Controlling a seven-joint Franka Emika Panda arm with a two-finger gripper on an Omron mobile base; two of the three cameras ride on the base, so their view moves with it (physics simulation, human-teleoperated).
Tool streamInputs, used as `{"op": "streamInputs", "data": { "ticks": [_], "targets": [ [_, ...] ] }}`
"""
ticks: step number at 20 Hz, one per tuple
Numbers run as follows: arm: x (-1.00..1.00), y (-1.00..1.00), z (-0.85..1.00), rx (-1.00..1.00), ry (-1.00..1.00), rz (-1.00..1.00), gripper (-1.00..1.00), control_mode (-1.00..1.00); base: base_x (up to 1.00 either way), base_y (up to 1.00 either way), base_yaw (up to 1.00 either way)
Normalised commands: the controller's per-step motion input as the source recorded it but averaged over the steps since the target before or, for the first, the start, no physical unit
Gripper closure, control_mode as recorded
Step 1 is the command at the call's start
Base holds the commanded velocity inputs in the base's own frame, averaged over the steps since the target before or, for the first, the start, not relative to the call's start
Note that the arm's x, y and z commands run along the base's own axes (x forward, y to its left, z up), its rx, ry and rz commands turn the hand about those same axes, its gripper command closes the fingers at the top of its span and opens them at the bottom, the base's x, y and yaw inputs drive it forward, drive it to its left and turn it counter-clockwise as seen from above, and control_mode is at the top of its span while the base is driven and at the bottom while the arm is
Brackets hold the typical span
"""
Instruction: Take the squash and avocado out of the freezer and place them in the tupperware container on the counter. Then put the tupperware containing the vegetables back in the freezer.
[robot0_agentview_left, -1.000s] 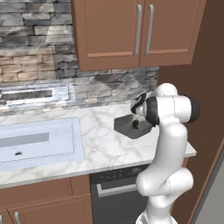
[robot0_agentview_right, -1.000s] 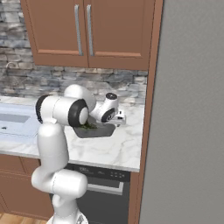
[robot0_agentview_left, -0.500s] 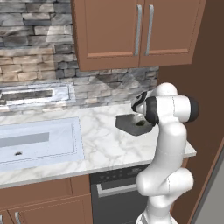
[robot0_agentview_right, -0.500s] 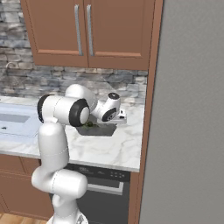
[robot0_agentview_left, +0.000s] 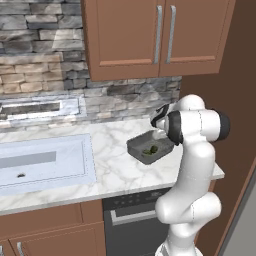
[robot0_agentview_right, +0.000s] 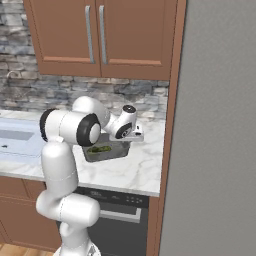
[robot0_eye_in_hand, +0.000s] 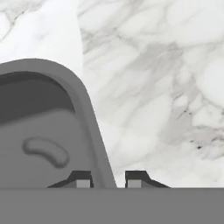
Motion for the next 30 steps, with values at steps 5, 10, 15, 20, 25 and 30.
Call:
{"op": "streamInputs", "data": {
  "ticks": [5,10,15,20,25,30],
  "targets": [
    [-0.36,0.04,0.26,0.07,0.0,-0.22,1.0,-1.0,0.0,0.0,0.0],
    [-0.3,0.06,0.44,0.07,0.0,-0.28,1.0,-1.0,0.0,0.0,0.0],
    [-0.33,0.16,0.59,0.12,0.0,-0.29,1.0,-1.0,0.0,0.0,0.0],
    [-0.48,0.16,0.68,0.12,0.0,-0.16,1.0,-1.0,0.0,0.0,0.0],
    [-0.91,0.0,0.73,0.09,0.05,0.0,1.0,-1.0,0.0,0.0,0.0],
    [-0.84,0.07,0.75,0.09,0.09,0.0,1.0,-1.0,0.0,0.0,0.0]
  ]
}}
